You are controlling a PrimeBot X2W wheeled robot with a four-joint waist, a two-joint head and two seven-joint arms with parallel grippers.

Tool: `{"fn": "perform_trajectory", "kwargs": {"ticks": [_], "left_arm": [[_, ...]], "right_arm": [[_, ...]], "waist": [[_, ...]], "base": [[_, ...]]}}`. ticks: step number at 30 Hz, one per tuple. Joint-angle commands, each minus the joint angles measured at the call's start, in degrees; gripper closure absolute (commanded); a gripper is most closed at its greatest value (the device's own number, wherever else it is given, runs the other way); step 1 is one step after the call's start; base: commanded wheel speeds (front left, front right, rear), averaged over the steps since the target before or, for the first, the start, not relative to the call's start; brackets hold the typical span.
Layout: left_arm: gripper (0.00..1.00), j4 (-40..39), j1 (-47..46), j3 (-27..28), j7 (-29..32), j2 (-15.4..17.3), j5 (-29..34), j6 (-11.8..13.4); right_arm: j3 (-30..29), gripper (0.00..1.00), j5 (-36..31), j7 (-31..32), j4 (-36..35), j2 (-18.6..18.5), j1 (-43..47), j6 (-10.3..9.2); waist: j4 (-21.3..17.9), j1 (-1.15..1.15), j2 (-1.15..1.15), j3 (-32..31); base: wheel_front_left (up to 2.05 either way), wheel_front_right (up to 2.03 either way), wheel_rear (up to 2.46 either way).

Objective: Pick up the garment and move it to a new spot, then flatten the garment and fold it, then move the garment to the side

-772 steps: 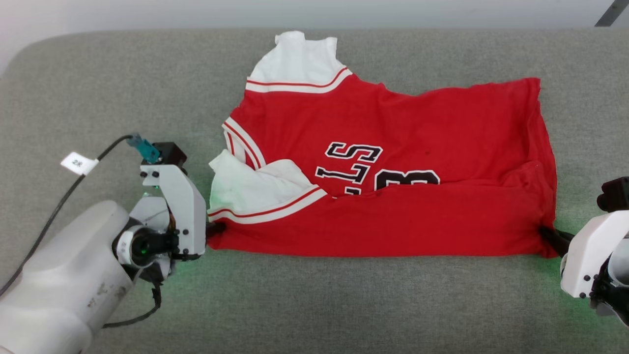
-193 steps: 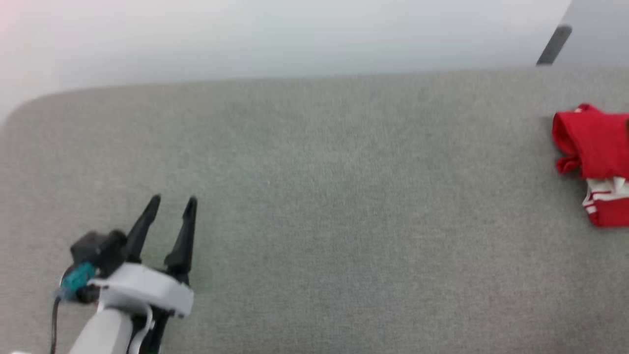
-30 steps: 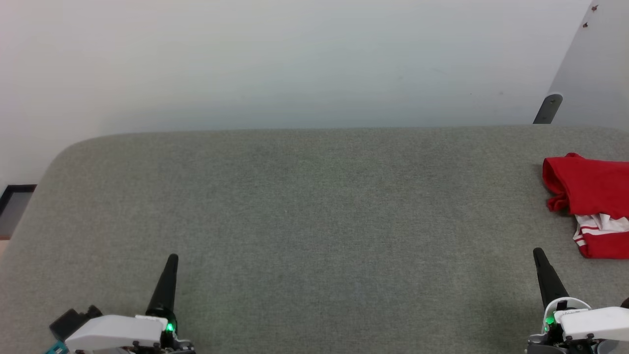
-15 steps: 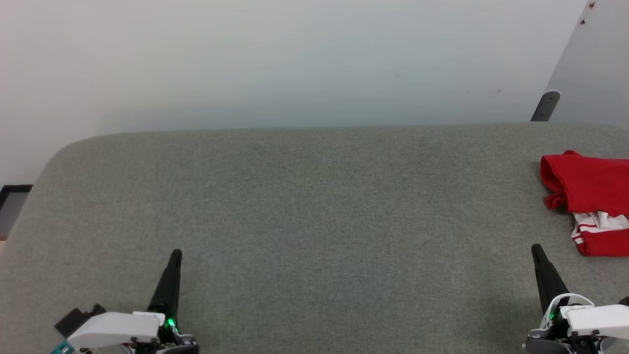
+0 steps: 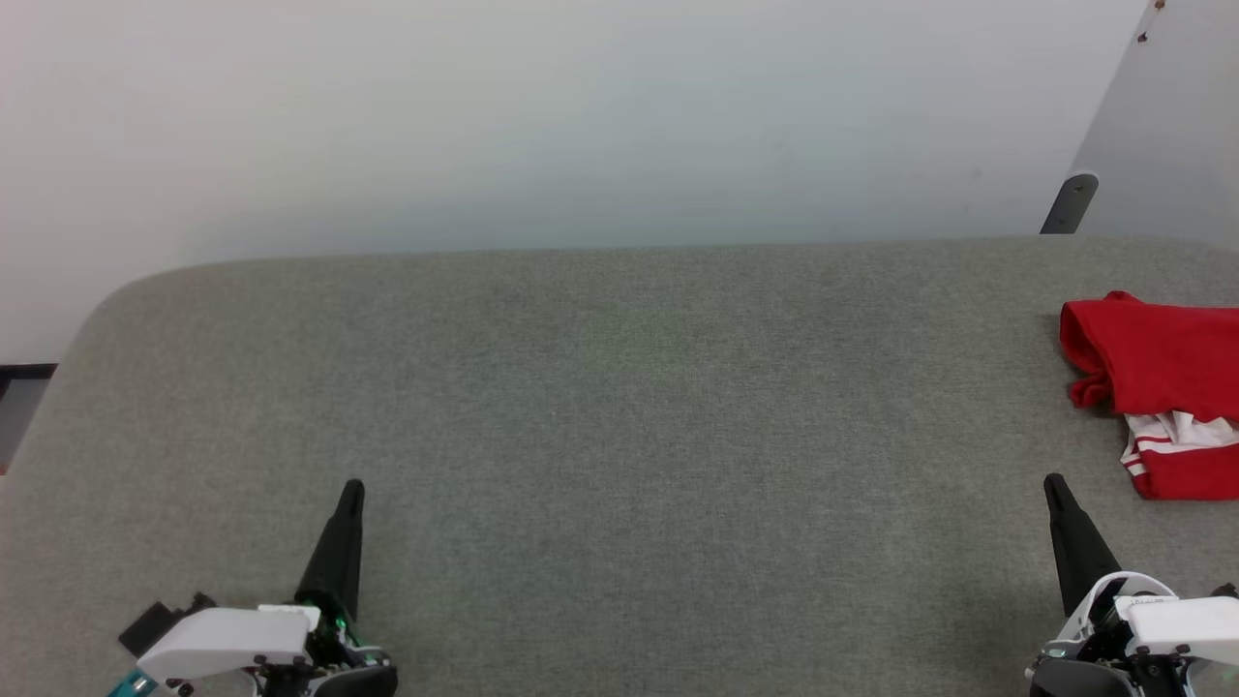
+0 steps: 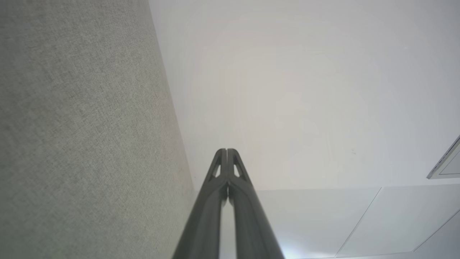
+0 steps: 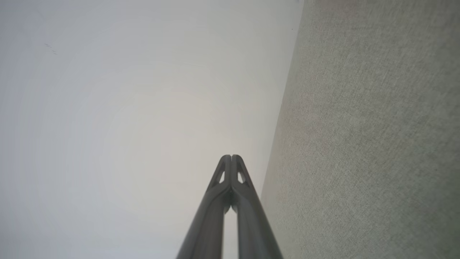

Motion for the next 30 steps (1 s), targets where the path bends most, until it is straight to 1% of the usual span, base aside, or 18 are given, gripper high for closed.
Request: {"fn": "perform_trajectory", "kwargs": {"ticks": [1,4,30], "left_arm": [[1.00,0.1,-0.6,0.3,0.4,-0.3,-0.9,-0.3],[1.00,0.1,-0.8,0.4,0.6,-0.5,-1.7,-0.3],[1.00,0.1,-0.8,0.4,0.6,-0.4,-1.6,-0.3]], "right_arm": [[-0.1,1.00,1.3,0.4,0.0,0.2,-1.0,0.02],[-0.2,1.00,2.3,0.6,0.1,0.3,-1.1,0.02],[-0.1,1.00,2.2,0.6,0.1,0.3,-0.8,0.02]], "waist": [[0.0,0.00,0.00,0.0],[-0.1,0.00,0.00,0.1],[-0.1,0.00,0.00,0.1]], "base": [[0.00,0.00,0.00],[0.00,0.00,0.00],[0.00,0.00,0.00]]}}
